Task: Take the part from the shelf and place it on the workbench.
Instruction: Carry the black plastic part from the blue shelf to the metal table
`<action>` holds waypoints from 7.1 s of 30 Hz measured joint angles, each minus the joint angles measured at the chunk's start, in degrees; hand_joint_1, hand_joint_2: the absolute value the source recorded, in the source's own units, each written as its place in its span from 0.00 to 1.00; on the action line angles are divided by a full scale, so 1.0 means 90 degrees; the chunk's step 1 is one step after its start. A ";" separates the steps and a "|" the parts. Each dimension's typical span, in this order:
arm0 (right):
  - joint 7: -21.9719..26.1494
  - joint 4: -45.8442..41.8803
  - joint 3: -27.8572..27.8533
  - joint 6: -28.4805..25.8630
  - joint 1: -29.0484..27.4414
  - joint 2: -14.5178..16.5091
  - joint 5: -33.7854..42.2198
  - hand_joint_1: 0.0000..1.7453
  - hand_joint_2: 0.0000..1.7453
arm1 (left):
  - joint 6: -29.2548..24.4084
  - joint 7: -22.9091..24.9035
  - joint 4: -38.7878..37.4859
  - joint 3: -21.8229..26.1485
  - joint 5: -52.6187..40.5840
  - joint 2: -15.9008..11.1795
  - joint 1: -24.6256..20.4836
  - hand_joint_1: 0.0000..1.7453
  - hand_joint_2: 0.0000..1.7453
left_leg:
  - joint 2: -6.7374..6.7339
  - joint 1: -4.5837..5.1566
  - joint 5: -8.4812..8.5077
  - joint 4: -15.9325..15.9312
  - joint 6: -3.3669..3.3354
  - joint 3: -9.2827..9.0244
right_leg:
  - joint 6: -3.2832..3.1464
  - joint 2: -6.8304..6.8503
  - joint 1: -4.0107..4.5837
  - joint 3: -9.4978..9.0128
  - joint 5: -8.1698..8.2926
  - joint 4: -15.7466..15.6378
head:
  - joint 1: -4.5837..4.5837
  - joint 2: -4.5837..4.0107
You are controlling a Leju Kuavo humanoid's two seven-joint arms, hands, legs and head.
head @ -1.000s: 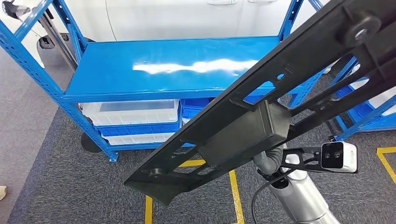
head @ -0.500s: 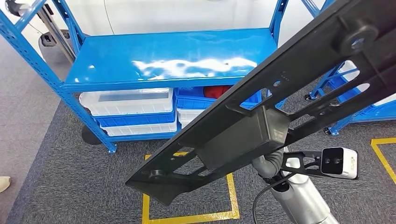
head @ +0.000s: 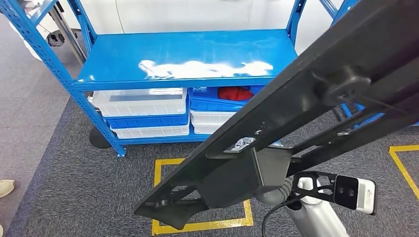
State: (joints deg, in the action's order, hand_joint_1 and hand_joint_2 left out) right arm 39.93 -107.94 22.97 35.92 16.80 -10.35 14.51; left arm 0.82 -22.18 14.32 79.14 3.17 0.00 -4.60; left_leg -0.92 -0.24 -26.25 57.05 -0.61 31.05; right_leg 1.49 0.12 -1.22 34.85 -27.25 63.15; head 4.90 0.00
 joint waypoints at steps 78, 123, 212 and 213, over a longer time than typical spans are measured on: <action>0.0000 -0.0392 -0.0028 -0.0882 0.0016 0.0275 -0.0282 1.00 1.00 | -0.0128 0.0735 -0.0027 -0.0335 -0.0006 -0.0434 -0.0137 0.00 1.00 | 0.0487 -0.0094 -0.0102 0.0245 0.0245 0.0082 | -0.0315 -0.0638 0.0112 -0.0005 0.0275 -0.0455 | 0.0000 0.0000; 0.0001 -0.0785 0.0043 -0.1947 -0.0440 0.0208 -0.0937 1.00 1.00 | 0.0106 0.1031 -0.0046 -0.0680 0.0000 -0.0134 -0.0018 0.00 1.00 | -0.0395 -0.0029 -0.0102 0.0059 0.0024 0.0007 | -0.0125 0.0313 0.0098 0.0056 0.0081 -0.0149 | -0.0001 0.0000; 0.0001 -0.0445 -0.0616 -0.1187 -0.1090 0.0856 -0.0355 1.00 1.00 | 0.0116 0.0541 -0.0073 -0.0364 -0.0001 0.0007 -0.0053 0.00 1.00 | -0.0255 -0.0044 -0.0108 0.0113 -0.0044 0.0086 | -0.0025 -0.0013 0.0085 0.0639 -0.0386 0.0928 | -0.0002 0.0000; 0.0001 -0.0438 -0.0622 -0.1175 -0.1076 0.0862 -0.0351 1.00 1.00 | 0.0114 0.0541 -0.0073 -0.0364 0.0000 0.0007 -0.0058 0.00 1.00 | -0.0322 -0.0041 -0.0118 0.0113 -0.0032 0.0072 | -0.0049 0.0070 0.0095 0.0389 -0.0175 0.0488 | -0.0002 0.0000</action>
State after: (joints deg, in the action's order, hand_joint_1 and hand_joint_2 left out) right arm 39.93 -111.89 17.37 25.34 7.12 -2.59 11.35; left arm 1.85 -17.32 13.66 75.87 3.17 0.06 -5.13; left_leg -3.82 -0.60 -27.31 58.07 -0.90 31.70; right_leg 1.05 0.75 -0.37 38.35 -28.82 67.54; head 4.88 0.00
